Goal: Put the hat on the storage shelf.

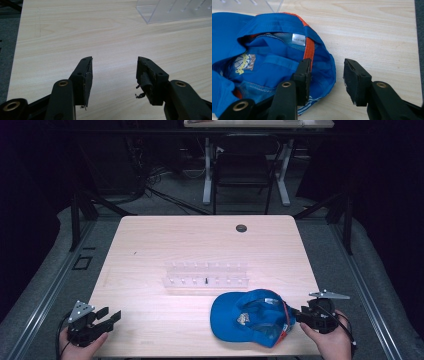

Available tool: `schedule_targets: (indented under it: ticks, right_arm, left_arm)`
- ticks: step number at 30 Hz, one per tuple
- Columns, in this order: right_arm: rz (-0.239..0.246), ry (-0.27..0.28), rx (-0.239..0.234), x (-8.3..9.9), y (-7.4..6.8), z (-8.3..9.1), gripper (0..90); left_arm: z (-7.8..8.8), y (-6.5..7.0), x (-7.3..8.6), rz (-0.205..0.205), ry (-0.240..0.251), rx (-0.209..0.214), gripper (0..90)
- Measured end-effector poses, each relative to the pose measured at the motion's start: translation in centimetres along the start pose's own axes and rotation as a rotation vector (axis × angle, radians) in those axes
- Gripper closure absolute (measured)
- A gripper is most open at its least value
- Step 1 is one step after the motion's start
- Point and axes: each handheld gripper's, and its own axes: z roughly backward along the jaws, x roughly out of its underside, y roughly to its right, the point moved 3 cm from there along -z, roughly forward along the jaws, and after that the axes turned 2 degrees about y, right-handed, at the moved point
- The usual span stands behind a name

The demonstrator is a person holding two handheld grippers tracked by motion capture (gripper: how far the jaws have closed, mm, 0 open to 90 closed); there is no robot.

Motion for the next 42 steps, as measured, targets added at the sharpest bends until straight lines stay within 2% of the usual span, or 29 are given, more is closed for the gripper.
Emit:
schedule_targets:
  ticks: [2,6,7,10,19,21,27,34,36,42]
  right_arm:
    - [0.008,-0.021,-0.005,-0.2,0.2,0.0,57.0]
    - [-0.018,-0.086,-0.013,-0.9,0.8,0.1,57.3]
    - [-0.018,-0.086,-0.013,-0.9,0.8,0.1,57.3]
    - [0.003,-0.133,0.008,-1.6,1.0,0.2,57.3]
    - [-0.006,-0.181,0.004,-2.4,1.3,0.5,56.0]
    - [-0.017,-0.189,0.006,-2.5,1.5,0.5,56.0]
    - [-0.004,-0.217,0.034,-2.8,1.6,0.6,54.8]
    - [-0.024,-0.282,0.033,-3.3,1.5,0.0,54.4]
    - [-0.022,-0.286,0.035,-3.4,1.5,-0.2,54.4]
    - [-0.026,-0.336,0.045,-3.9,1.1,-1.1,56.9]
  left_arm:
    - [0.0,0.0,0.0,0.001,0.002,-0.006,46.7]
    - [-0.1,-0.2,0.4,0.034,-0.016,0.001,47.3]
    - [-0.1,-0.2,0.4,0.034,-0.016,0.001,47.3]
    - [-0.2,-0.2,0.4,0.036,-0.019,0.010,47.6]
    - [-0.3,0.0,0.4,0.041,-0.025,0.009,47.2]
    - [-0.4,0.1,0.4,0.033,-0.034,0.011,47.1]
    - [-0.8,0.2,0.7,0.007,-0.063,-0.004,45.3]
    - [-1.0,0.5,0.7,-0.003,-0.066,0.004,45.2]
    - [-1.1,0.6,0.7,0.000,-0.061,0.005,45.2]
    - [-1.2,0.9,0.7,-0.020,-0.072,0.011,45.2]
